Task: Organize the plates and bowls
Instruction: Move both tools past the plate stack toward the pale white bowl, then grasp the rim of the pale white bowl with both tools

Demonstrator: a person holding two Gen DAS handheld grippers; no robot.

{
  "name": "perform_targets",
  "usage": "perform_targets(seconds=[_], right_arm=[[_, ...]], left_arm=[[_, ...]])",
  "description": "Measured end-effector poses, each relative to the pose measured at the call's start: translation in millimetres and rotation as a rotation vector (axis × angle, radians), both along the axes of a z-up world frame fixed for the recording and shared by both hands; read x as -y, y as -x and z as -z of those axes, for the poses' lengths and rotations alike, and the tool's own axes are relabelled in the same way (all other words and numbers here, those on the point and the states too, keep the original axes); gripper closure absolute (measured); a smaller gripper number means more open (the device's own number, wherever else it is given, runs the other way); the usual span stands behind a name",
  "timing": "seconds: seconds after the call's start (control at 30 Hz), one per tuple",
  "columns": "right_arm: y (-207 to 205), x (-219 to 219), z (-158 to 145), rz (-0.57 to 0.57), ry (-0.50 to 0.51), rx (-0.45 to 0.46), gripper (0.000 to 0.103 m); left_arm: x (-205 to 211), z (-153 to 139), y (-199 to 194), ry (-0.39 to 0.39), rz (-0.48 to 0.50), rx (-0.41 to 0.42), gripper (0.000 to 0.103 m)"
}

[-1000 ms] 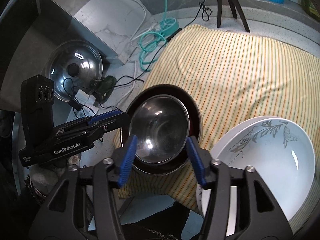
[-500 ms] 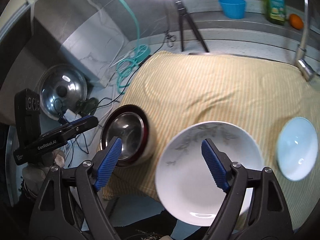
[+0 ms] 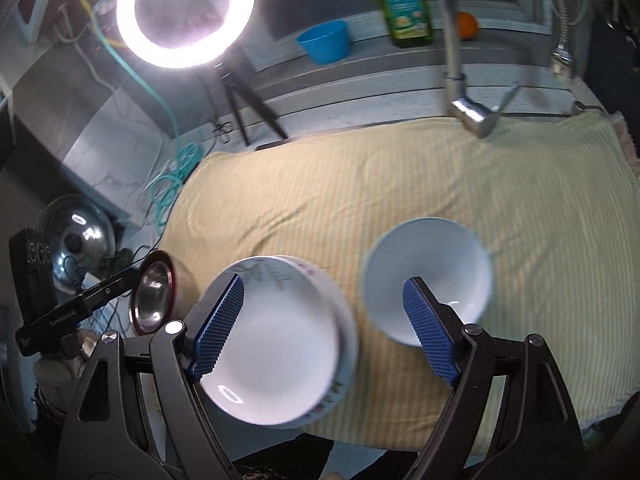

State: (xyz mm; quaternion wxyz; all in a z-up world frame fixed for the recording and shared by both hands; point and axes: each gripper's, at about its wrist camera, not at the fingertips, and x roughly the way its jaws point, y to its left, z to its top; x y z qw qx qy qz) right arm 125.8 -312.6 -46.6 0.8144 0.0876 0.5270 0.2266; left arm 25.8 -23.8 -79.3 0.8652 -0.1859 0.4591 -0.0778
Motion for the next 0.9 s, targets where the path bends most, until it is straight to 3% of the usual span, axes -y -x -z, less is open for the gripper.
perform_targets(seconds=[0.33,0.63,0.83,0.9], right_arm=[[-11.5,63.8,12.3,0.080,0.030,0.001,0.019],[-19.0,92.2,38.1,0.091,0.034,-0.034,0.019],[-24.9,98.0,55.1,0.077,0.020,-0.070,0.030],[-26.3,98.8,59.9,0.070,0.014,-0.082,0.041]], left_arm=[[66.6,9.8,-29.1,0.017,0.103,-0.006,0.049],[129.6,29.9,-54.2,0.013,0.214,-0.037,0.049],[156.1,46.0,-67.1,0.023,0.263,-0.069,0.056],[161.8,51.0,-71.3,0.027,0.277,-0.084,0.064]])
